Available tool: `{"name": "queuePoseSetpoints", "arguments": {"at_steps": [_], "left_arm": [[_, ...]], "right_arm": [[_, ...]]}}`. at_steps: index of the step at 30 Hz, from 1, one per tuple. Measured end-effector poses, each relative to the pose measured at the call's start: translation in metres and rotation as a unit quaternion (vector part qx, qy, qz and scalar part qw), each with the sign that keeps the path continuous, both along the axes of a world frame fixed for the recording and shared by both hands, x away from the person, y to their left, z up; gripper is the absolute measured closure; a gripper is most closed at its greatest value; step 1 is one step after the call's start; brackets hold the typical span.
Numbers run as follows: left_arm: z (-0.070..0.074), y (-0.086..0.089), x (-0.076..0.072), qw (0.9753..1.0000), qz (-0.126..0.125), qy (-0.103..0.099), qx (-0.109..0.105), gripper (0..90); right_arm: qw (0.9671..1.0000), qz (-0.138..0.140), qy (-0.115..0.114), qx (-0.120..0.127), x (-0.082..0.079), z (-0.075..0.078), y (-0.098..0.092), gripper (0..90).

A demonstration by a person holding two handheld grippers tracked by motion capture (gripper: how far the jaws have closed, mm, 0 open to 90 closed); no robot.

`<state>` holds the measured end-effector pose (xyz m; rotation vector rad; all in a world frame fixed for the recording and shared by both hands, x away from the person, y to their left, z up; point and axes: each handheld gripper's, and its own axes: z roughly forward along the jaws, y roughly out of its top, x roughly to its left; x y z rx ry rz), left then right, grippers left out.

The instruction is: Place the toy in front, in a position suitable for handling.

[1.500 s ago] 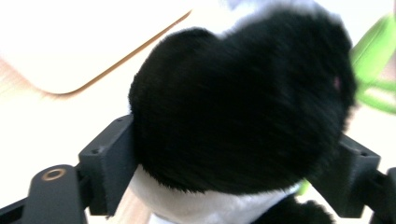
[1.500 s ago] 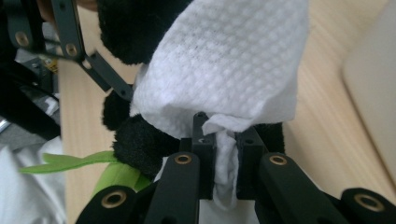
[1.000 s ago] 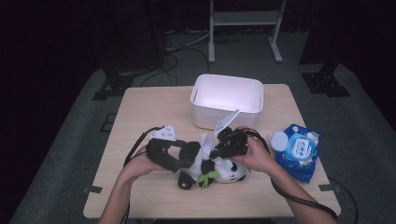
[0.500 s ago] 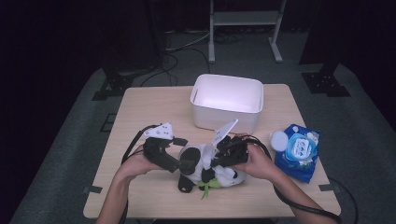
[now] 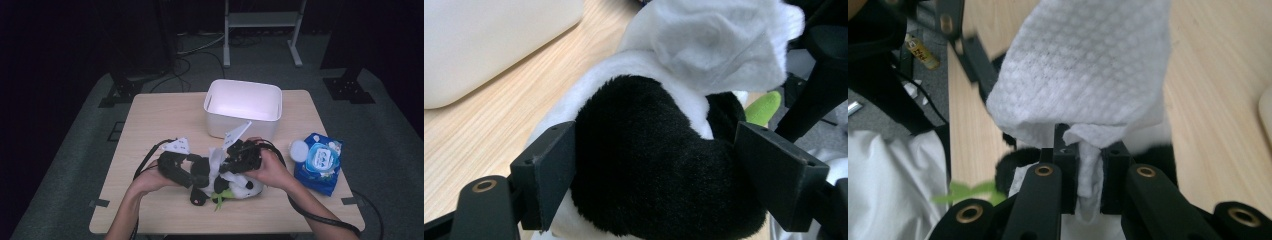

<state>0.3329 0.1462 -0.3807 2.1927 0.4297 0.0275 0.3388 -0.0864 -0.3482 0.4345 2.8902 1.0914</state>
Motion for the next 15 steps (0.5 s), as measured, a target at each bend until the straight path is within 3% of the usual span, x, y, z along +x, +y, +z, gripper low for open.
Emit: {"name": "queuePoseSetpoints", "arguments": {"at_steps": [6,12,15], "left_arm": [[-0.002,0.002,-0.003,1.0000,-0.001,-0.003,0.002,18.1],[-0.002,0.002,-0.005,1.0000,-0.005,-0.004,0.004,18.1],[-0.002,0.001,-0.006,1.0000,-0.008,-0.003,0.003,18.1]], "right_arm": [[0.9999,-0.001,-0.015,-0.004,0.000,0.003,0.007,80.9],[0.9989,-0.038,-0.023,-0.016,0.006,0.000,-0.018,80.7],[0.9987,-0.048,-0.013,0.003,0.007,-0.002,-0.033,80.6]]}}
